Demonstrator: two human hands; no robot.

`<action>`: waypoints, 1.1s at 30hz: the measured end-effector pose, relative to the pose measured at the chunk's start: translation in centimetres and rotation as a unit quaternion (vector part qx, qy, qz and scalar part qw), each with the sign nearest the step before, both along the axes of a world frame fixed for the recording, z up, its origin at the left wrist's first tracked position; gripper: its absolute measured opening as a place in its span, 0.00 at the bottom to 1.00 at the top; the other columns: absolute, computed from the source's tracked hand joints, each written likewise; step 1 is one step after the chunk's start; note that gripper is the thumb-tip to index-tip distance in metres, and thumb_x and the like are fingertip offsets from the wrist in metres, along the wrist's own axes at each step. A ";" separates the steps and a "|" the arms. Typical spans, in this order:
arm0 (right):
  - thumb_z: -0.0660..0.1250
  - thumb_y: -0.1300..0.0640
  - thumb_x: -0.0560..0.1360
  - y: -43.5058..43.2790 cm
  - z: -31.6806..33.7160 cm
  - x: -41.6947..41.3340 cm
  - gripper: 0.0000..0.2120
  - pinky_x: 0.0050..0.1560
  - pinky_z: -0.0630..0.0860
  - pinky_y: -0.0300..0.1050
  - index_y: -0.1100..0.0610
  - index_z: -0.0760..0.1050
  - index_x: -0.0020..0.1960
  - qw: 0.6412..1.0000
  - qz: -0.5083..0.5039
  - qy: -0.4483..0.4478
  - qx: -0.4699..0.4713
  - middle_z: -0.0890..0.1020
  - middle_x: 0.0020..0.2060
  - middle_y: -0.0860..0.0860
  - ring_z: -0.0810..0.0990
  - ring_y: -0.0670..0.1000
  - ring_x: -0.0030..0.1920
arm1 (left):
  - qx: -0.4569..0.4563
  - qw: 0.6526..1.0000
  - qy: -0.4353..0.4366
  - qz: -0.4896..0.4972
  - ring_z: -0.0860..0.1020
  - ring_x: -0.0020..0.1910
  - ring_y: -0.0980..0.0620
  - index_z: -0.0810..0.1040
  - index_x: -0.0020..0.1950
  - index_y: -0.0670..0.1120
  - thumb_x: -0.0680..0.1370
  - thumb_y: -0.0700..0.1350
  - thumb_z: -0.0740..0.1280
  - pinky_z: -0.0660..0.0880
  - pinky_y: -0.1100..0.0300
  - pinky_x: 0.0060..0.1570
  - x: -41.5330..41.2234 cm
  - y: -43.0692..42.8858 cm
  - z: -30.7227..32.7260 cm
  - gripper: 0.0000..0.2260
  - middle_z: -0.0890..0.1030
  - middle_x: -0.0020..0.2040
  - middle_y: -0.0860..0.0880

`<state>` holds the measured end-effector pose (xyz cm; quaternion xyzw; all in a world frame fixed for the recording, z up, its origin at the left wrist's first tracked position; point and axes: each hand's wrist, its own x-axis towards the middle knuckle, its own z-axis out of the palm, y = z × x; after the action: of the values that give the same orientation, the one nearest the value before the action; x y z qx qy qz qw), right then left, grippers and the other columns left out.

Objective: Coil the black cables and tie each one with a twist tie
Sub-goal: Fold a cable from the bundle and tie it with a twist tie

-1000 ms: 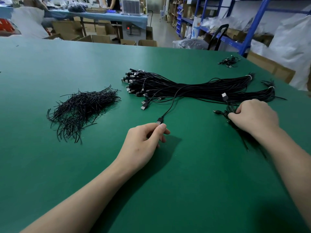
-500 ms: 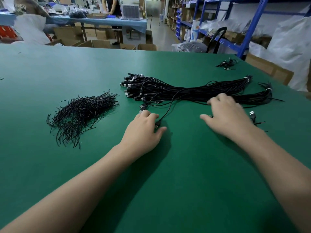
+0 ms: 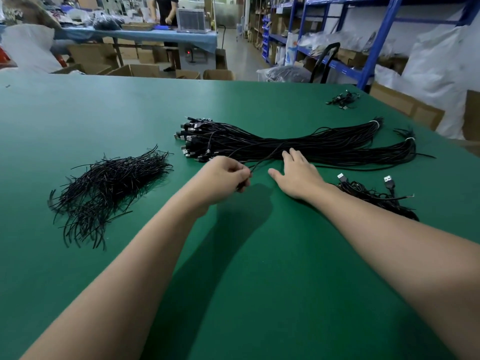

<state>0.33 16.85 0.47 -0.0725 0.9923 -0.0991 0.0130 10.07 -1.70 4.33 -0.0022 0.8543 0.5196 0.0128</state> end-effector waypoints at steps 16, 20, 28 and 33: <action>0.54 0.36 0.82 0.4 -1.3 -2.5 0.35 0.80 0.49 0.55 0.51 0.49 0.83 0.998 0.009 0.009 -0.056 0.47 0.82 0.50 0.48 0.51 0.81 | 0.339 0.894 -0.005 -0.294 0.75 0.37 0.61 0.83 0.53 0.49 0.76 0.48 0.73 0.74 0.68 0.37 1.9 -7.5 7.7 0.07 0.78 0.40 0.57; 0.64 0.46 0.81 -0.6 1.1 -0.1 0.32 0.79 0.54 0.50 0.54 0.58 0.81 0.994 0.026 0.020 -0.105 0.54 0.82 0.52 0.53 0.53 0.81 | 0.241 0.947 0.114 -0.181 0.80 0.40 0.60 0.85 0.54 0.50 0.75 0.52 0.73 0.78 0.66 0.40 2.5 -9.6 9.8 0.10 0.83 0.44 0.55; 0.56 0.48 0.81 -3.0 7.5 9.2 0.24 0.66 0.74 0.51 0.64 0.74 0.67 0.514 0.169 -0.295 -0.787 0.82 0.60 0.59 0.80 0.55 0.62 | 0.025 0.993 0.084 -0.074 0.84 0.34 0.55 0.76 0.45 0.42 0.75 0.41 0.75 0.76 0.68 0.32 3.1 -3.3 7.9 0.09 0.87 0.37 0.48; 0.56 0.52 0.85 -3.4 9.3 10.9 0.17 0.39 0.81 0.42 0.63 0.77 0.52 0.488 0.015 -0.240 -0.839 0.80 0.33 0.51 0.82 0.50 0.35 | -0.065 0.992 0.065 -0.082 0.86 0.43 0.40 0.68 0.42 0.45 0.72 0.45 0.79 0.80 0.40 0.46 3.6 -1.3 7.1 0.19 0.86 0.38 0.43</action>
<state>11.19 13.40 9.78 -0.0372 0.3965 -0.8984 0.1850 13.70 -2.99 11.41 0.1011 0.8824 0.4595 -0.0007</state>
